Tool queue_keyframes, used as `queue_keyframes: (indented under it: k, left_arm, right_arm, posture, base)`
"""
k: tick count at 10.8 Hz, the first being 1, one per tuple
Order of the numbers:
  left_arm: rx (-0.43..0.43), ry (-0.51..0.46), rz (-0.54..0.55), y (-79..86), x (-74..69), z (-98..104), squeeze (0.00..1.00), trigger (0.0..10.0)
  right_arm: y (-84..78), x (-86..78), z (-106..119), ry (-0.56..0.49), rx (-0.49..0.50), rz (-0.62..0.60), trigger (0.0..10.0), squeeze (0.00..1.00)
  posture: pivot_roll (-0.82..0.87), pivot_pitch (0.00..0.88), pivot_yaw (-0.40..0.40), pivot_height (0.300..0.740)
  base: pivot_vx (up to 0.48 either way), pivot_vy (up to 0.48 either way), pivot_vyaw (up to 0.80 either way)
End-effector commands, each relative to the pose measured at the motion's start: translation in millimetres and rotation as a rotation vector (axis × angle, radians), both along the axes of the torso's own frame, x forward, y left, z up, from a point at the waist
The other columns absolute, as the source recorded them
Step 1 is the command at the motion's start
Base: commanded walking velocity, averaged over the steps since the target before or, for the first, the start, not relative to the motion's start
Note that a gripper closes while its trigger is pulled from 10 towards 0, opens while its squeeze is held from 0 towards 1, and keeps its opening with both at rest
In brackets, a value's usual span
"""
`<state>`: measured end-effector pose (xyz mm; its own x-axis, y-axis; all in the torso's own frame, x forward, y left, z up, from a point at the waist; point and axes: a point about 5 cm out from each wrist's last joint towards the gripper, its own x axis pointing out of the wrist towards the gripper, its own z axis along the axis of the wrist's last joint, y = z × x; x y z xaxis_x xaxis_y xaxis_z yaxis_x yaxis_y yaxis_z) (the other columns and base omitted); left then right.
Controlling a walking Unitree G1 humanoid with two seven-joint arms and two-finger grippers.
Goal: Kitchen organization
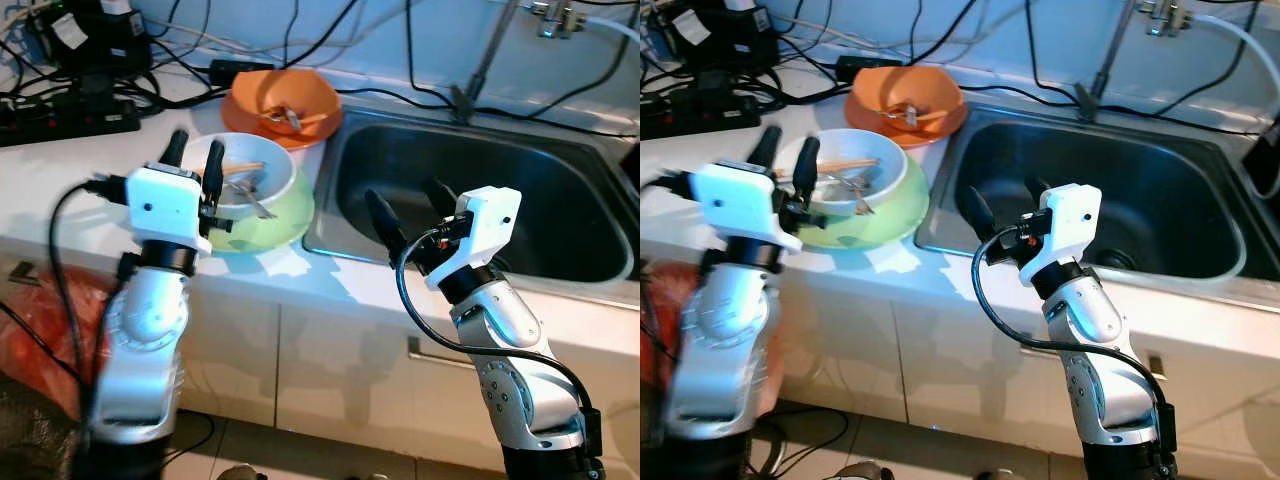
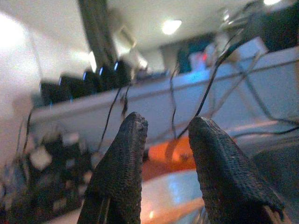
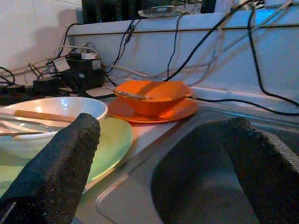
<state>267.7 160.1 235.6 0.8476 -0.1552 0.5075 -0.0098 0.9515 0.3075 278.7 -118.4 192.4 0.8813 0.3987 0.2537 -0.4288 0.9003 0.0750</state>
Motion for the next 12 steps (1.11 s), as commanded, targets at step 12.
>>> queue_keyframes:
  k: [12]
  left_arm:
    - [0.066,0.134,-0.542,-44.8,-29.6,-14,0.0,10.0]
  right_arm:
    - [-1.3,4.6,1,-0.01,-0.036,0.027,10.0,0.0]
  posture:
    - [0.08,0.102,-0.094,0.74]
  base:
    - [0.0,0.0,0.0]
